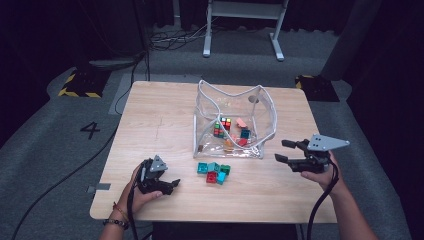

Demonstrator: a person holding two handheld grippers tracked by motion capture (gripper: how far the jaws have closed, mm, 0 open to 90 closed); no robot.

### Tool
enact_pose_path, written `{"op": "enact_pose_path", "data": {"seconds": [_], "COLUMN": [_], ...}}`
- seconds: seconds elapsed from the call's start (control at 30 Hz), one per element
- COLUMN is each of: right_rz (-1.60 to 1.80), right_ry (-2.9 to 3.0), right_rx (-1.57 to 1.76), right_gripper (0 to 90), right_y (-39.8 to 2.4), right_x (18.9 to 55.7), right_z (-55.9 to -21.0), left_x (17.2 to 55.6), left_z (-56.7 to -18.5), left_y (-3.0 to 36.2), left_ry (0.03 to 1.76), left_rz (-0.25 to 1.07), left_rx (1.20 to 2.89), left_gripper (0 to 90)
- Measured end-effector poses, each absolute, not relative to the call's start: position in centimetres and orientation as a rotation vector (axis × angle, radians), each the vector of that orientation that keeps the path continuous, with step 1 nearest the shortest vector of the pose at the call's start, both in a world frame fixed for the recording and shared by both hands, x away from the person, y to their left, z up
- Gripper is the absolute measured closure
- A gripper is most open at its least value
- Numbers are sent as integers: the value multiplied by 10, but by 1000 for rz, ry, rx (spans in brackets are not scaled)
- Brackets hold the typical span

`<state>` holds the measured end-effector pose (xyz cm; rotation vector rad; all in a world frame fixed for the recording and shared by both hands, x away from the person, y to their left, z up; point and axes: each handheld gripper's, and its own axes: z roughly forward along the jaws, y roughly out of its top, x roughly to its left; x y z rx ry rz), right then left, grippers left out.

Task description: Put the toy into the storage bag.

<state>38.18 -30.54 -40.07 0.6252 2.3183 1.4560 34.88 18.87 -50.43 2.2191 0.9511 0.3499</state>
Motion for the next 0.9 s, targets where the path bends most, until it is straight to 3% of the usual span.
{"op": "enact_pose_path", "data": {"seconds": [0.17,0.37,0.9], "right_rz": [1402,1403,1242], "right_ry": [2392,2492,2665], "right_rx": [562,468,363], "right_gripper": [414,532,481], "right_y": [-281,-250,-182], "right_x": [368,365,391], "right_z": [-419,-442,-485], "left_x": [349,349,349], "left_z": [-504,-504,-504], "left_y": [189,189,189], "left_ry": [954,953,953], "left_rz": [348,346,345], "left_rx": [2218,2220,2221], "left_gripper": [156,156,156]}}
